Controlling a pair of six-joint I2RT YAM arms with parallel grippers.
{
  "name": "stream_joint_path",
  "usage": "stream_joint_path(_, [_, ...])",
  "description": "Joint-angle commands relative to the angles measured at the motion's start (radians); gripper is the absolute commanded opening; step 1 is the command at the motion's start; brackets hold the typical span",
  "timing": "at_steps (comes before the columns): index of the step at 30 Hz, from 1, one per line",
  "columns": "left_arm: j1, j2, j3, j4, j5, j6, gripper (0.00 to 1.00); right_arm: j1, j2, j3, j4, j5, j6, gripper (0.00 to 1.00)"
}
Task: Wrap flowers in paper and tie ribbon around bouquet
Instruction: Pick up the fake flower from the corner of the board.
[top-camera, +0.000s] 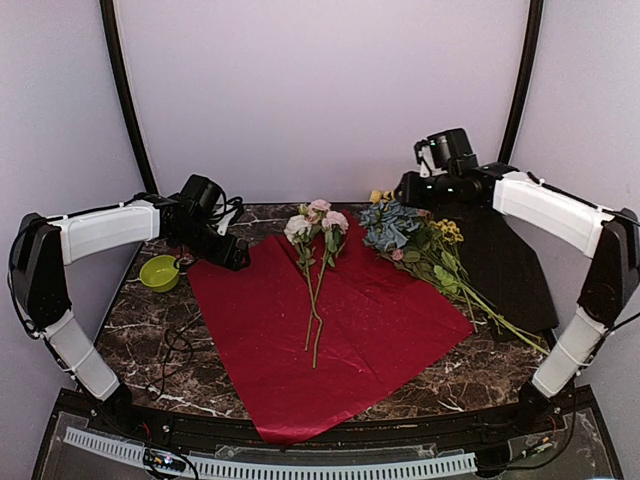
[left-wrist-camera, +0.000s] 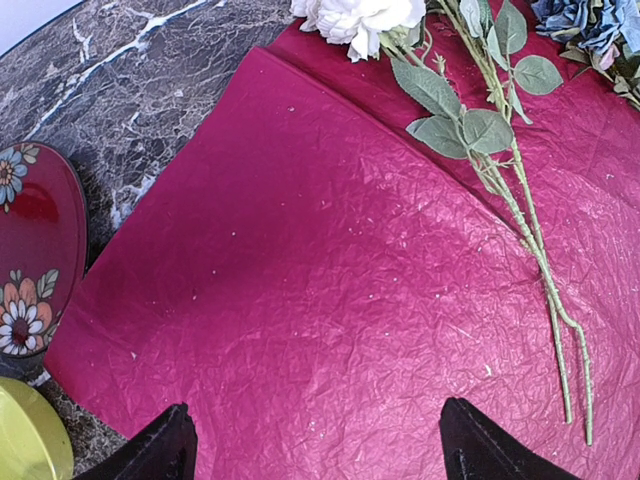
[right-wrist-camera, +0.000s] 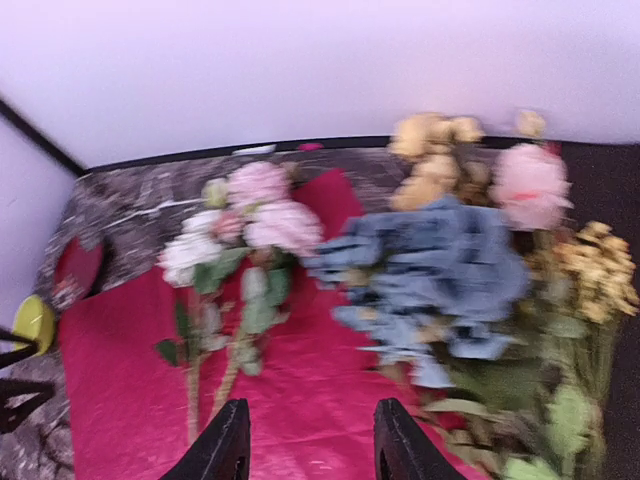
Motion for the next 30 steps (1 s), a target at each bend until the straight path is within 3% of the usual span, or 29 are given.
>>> stream_joint_path(1, [0.003,-0.035,-0.009,-0.007,-0.001,0.014,0.86,-0.165,-0.018,-0.131,-0.291,0.125,-0.080,0.42])
stream_joint_path(8, [0.003,-0.029,-0.008,-0.011,0.004,0.014,0.86,-0.267,0.014,-0.213,-0.402,0.114,-0.140,0.48])
stream_joint_path(17, [0.002,-0.019,-0.009,-0.009,0.013,0.014,0.86,-0.283,0.142,-0.245,-0.373,0.167,-0.137,0.28])
stream_joint_path(30, [0.003,0.011,-0.004,-0.016,0.021,0.015,0.86,-0.284,0.183,-0.252,-0.361,0.218,-0.163,0.17])
